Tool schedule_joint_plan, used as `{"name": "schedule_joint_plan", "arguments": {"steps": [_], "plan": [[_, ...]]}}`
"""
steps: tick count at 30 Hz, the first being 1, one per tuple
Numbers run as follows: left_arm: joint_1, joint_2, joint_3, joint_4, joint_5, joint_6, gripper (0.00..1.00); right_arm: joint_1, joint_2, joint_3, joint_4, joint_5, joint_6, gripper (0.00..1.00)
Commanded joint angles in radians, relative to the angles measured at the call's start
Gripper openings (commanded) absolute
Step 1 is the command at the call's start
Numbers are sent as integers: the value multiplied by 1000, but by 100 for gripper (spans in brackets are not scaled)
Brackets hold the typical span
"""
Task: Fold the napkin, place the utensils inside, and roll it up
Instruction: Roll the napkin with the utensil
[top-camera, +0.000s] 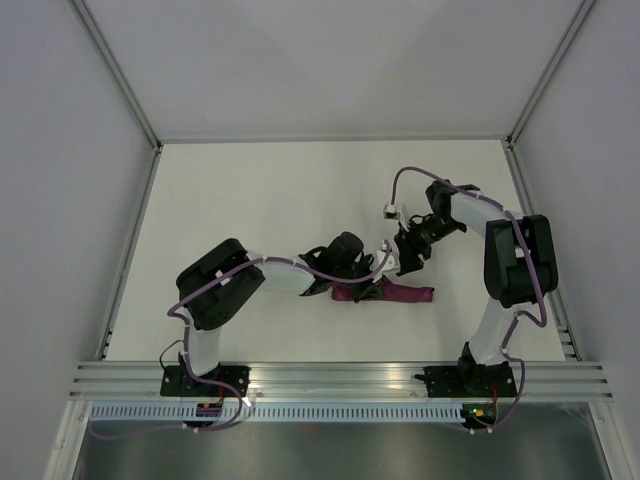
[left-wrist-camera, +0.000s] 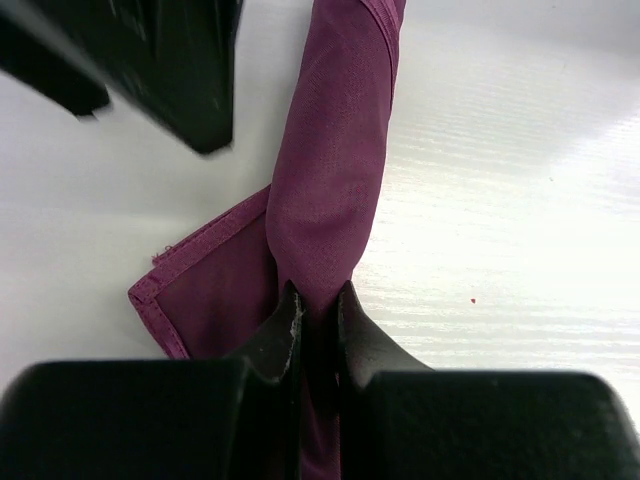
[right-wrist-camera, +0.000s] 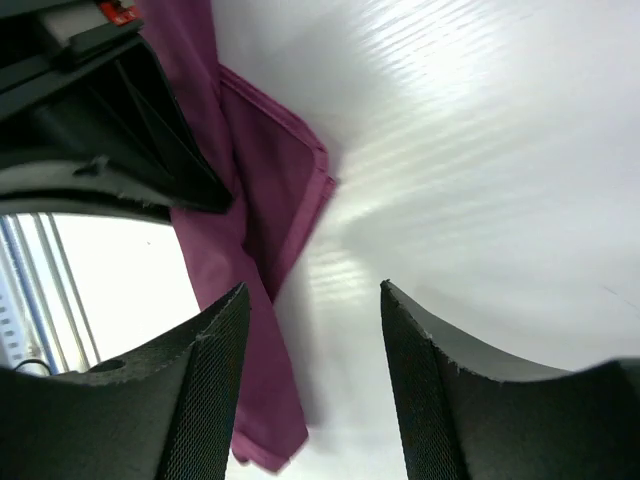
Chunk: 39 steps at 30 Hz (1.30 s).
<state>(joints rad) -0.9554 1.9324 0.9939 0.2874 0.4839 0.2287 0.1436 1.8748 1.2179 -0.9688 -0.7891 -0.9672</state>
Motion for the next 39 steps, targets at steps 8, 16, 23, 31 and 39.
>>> {"name": "schedule_joint_plan", "arguments": {"steps": [8, 16, 23, 31, 39], "plan": [[79, 152, 31, -389, 166, -160, 2, -49, -383, -251, 214, -56, -39, 66], [118, 207, 84, -470, 212, -204, 2, 95, -617, -536, 521, 118, 77, 68], [145, 253, 121, -479, 248, -294, 2, 333, -721, -692, 719, 296, 137, 68], [149, 277, 152, -468, 266, -365, 2, 416, -665, -712, 765, 378, 125, 67], [156, 295, 172, -458, 269, -405, 6, 452, -588, -705, 748, 387, 121, 55]]}}
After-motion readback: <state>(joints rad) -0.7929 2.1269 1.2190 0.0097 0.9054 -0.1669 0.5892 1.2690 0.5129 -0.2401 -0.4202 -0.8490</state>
